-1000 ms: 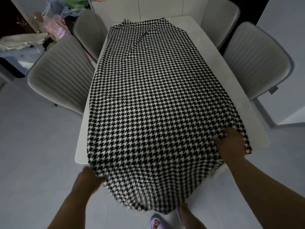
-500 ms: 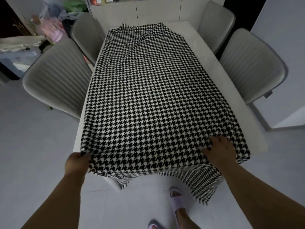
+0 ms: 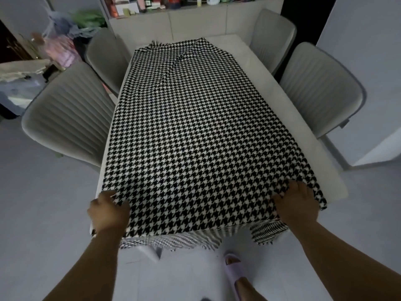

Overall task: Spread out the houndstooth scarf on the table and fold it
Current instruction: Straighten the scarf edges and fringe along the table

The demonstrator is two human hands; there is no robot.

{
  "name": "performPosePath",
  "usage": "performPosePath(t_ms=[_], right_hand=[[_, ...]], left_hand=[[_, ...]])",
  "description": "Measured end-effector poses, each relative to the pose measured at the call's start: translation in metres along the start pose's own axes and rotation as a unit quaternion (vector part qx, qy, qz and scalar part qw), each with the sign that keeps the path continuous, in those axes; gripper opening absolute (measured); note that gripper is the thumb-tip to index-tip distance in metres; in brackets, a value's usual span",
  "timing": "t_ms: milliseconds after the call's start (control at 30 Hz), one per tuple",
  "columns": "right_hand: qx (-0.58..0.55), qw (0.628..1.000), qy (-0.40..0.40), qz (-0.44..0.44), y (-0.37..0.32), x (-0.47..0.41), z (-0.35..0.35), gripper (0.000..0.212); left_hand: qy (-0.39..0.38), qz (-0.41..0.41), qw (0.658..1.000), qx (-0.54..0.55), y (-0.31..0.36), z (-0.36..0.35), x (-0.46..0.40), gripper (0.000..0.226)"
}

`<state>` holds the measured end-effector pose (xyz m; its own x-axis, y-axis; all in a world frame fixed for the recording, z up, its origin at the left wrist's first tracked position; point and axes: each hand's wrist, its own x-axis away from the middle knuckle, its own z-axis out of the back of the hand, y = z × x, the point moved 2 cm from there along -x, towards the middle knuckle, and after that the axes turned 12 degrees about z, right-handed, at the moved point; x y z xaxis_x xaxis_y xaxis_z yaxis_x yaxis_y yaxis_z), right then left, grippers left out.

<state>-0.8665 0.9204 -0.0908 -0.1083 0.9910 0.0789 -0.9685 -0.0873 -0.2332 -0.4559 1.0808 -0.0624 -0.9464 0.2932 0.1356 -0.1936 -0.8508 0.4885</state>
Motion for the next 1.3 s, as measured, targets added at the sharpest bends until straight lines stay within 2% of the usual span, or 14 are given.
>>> performPosePath(t_ms=[67, 133, 300, 367, 433, 533, 733, 833, 933, 1067, 1300], right_hand=[[-0.007, 0.999, -0.018, -0.03, 0.013, 0.003, 0.001, 0.069], [-0.016, 0.998, -0.043, -0.047, 0.028, 0.005, 0.003, 0.07], [-0.023, 0.993, -0.097, -0.059, 0.054, 0.007, 0.017, 0.066], [-0.021, 0.991, -0.114, -0.061, 0.064, 0.007, 0.022, 0.067], [-0.008, 0.991, -0.125, -0.053, 0.075, 0.004, 0.026, 0.062], [-0.012, 0.995, -0.099, -0.032, 0.085, -0.004, 0.042, 0.056], [-0.178, 0.982, 0.035, 0.048, 0.123, -0.043, 0.113, 0.055], [-0.239, 0.966, 0.059, 0.073, 0.168, -0.073, 0.152, 0.057], [-0.273, 0.955, 0.069, 0.097, 0.222, -0.106, 0.192, 0.044], [-0.267, 0.952, 0.103, 0.111, 0.287, -0.141, 0.243, 0.043], [-0.292, 0.94, 0.137, 0.114, 0.346, -0.205, 0.292, 0.03]], left_hand=[[-0.054, -0.082, 0.995, 0.004, 0.029, -0.023, 0.022, 0.043], [-0.119, -0.131, 0.984, 0.026, 0.059, -0.041, 0.047, 0.039], [-0.255, -0.197, 0.946, 0.035, 0.116, -0.072, 0.11, 0.024], [-0.29, -0.211, 0.933, 0.028, 0.13, -0.081, 0.129, 0.012], [-0.305, -0.227, 0.925, 0.014, 0.144, -0.089, 0.147, 0.01], [-0.314, -0.246, 0.917, 0.007, 0.171, -0.098, 0.175, 0.014], [-0.335, -0.28, 0.9, 0.019, 0.257, -0.125, 0.265, 0.005], [-0.335, -0.282, 0.897, 0.054, 0.304, -0.147, 0.316, 0.005], [-0.31, -0.273, 0.906, 0.091, 0.354, -0.167, 0.365, 0.003], [-0.278, -0.261, 0.915, 0.134, 0.409, -0.19, 0.412, 0.003], [-0.193, -0.294, 0.932, 0.082, 0.461, -0.205, 0.434, 0.006]])
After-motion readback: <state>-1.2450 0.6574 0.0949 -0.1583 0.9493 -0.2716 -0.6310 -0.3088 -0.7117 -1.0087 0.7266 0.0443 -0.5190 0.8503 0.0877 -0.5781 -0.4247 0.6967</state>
